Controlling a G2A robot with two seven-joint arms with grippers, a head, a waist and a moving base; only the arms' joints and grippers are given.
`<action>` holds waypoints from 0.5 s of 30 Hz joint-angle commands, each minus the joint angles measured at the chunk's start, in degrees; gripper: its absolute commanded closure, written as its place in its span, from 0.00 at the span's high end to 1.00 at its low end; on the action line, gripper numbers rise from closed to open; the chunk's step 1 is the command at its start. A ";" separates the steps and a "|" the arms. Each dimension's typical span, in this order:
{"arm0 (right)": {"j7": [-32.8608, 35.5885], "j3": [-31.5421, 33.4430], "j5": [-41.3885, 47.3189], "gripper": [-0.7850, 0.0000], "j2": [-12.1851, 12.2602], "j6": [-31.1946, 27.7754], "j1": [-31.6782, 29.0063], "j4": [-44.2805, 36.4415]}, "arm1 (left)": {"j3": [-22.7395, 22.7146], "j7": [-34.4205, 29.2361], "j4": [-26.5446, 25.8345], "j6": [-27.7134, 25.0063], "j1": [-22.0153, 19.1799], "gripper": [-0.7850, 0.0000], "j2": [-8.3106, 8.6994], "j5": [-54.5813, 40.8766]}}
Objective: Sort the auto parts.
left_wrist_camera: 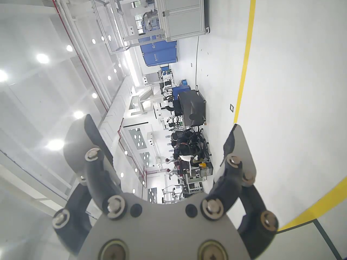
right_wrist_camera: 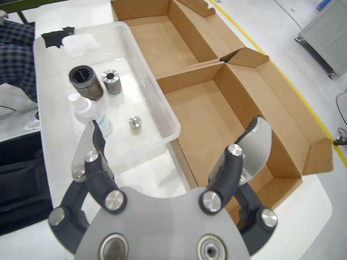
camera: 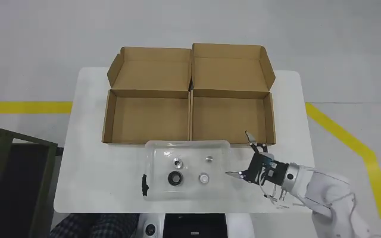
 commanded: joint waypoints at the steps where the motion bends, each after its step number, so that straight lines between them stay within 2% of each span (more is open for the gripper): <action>1: 1.82 -1.26 1.07 1.00 0.14 -1.27 0.94 0.19 | 0.00 0.00 0.00 0.00 0.00 1.00 0.00 0.00; 15: 12.74 -13.13 3.85 1.00 0.64 -2.88 6.45 2.17 | 0.00 0.00 0.00 0.00 0.00 1.00 0.00 0.00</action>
